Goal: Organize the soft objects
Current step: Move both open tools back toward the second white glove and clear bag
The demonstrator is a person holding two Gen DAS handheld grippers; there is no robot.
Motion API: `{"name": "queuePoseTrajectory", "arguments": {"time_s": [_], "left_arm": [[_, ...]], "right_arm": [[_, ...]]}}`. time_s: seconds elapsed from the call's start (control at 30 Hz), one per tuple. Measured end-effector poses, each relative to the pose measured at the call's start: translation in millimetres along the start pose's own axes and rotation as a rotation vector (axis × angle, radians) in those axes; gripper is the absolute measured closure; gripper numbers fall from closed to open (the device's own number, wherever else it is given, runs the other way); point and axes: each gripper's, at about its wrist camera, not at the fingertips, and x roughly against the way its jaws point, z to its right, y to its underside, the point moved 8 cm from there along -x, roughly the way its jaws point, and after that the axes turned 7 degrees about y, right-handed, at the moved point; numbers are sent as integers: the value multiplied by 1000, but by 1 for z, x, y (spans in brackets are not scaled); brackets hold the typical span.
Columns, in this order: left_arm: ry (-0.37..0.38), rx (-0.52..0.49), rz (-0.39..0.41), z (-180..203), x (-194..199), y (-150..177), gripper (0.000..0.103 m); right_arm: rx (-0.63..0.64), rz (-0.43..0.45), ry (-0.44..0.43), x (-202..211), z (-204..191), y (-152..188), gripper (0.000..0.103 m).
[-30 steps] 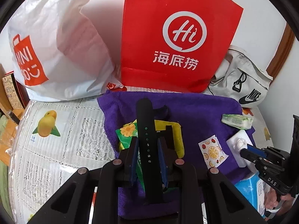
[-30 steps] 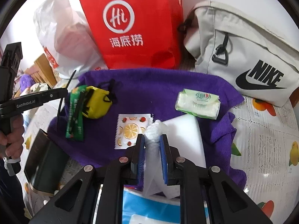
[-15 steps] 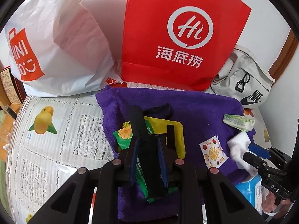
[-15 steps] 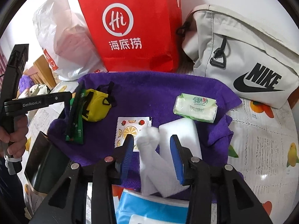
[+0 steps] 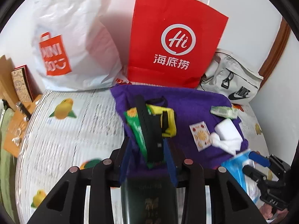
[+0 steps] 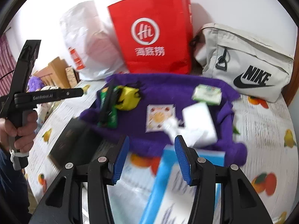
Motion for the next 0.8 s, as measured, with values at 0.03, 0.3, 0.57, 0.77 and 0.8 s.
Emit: {"name": "queuePoseTrajectory", "arguments": {"time_s": [0.03, 0.3, 0.57, 0.77, 0.8], "left_arm": [[2, 2, 2, 0, 5, 4, 69], [27, 12, 10, -4, 41, 44, 63], [62, 26, 1, -4, 54, 87, 62], [72, 13, -32, -1, 51, 121, 62], [70, 12, -36, -1, 51, 126, 60]], "right_arm": [[2, -5, -9, 5, -7, 8, 53], [23, -16, -51, 33, -45, 61, 53], [67, -60, -58, 32, -74, 108, 53], [84, -79, -22, 18, -80, 130, 59], [88, -77, -16, 18, -81, 132, 67]]}}
